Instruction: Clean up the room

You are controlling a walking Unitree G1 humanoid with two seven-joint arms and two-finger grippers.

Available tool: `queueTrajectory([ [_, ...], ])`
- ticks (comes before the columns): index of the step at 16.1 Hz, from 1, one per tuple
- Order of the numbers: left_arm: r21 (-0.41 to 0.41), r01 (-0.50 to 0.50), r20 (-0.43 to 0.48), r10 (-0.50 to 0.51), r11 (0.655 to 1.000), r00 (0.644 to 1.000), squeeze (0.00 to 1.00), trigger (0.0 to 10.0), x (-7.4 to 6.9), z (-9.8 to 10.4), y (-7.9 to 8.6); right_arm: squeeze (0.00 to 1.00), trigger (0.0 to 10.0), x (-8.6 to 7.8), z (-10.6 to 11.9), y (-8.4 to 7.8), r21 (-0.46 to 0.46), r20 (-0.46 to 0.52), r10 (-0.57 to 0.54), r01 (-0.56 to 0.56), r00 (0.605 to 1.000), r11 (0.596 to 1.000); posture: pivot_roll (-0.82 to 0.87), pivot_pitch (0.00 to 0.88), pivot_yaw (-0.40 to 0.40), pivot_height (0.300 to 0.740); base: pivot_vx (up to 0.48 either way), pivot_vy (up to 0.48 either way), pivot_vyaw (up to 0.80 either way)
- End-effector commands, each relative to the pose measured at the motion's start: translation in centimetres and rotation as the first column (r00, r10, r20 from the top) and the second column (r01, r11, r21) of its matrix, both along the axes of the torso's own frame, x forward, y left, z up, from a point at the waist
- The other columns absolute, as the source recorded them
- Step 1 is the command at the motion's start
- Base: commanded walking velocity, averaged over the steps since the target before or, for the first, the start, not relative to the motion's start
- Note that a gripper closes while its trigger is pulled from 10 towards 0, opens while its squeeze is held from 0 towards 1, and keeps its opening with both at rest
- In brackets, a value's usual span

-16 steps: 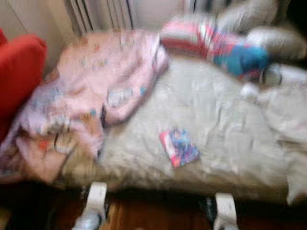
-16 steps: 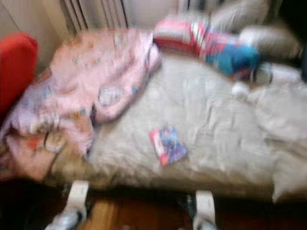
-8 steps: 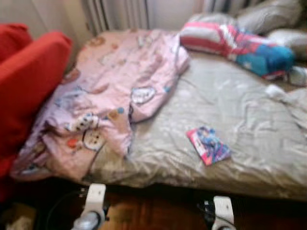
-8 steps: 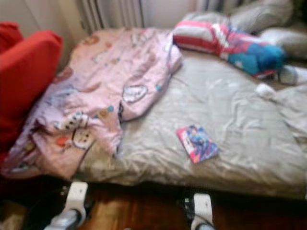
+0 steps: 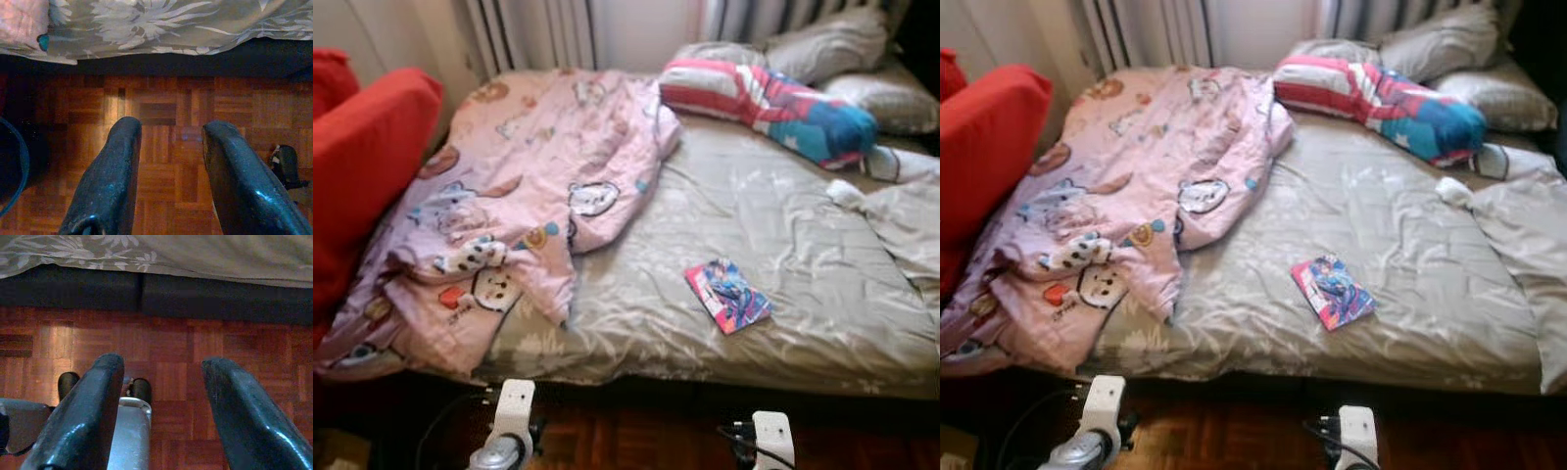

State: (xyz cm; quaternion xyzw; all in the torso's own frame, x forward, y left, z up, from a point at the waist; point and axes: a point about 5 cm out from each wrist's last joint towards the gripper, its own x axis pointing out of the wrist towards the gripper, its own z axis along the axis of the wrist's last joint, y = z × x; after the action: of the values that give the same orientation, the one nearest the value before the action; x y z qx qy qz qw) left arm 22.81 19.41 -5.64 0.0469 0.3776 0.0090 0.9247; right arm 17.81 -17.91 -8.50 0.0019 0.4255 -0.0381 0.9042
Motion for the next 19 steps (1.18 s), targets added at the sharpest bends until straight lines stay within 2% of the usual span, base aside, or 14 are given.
queueTrajectory([
  [1, 0.001, 0.012, -0.022, -0.012, 1.0, 1.0, 0.0, 10.0, -0.4, -0.3, -0.1, 0.0, 10.0, -0.6, -0.3, 0.0, 0.004, -0.026, -0.003, 0.004, 1.0, 1.0, 0.0, 0.081, 0.022, 0.74, 0.0, 0.0, 0.0],
  [19, 0.003, -0.002, -0.023, 0.003, 1.0, 1.0, 0.0, 10.0, -0.1, -0.1, 0.0, 0.0, 10.0, 0.4, 0.2, 0.1, 0.008, 0.011, -0.011, 0.011, 1.0, 1.0, 0.01, 0.102, 0.028, 0.74, 0.258, 0.0, 0.0],
])
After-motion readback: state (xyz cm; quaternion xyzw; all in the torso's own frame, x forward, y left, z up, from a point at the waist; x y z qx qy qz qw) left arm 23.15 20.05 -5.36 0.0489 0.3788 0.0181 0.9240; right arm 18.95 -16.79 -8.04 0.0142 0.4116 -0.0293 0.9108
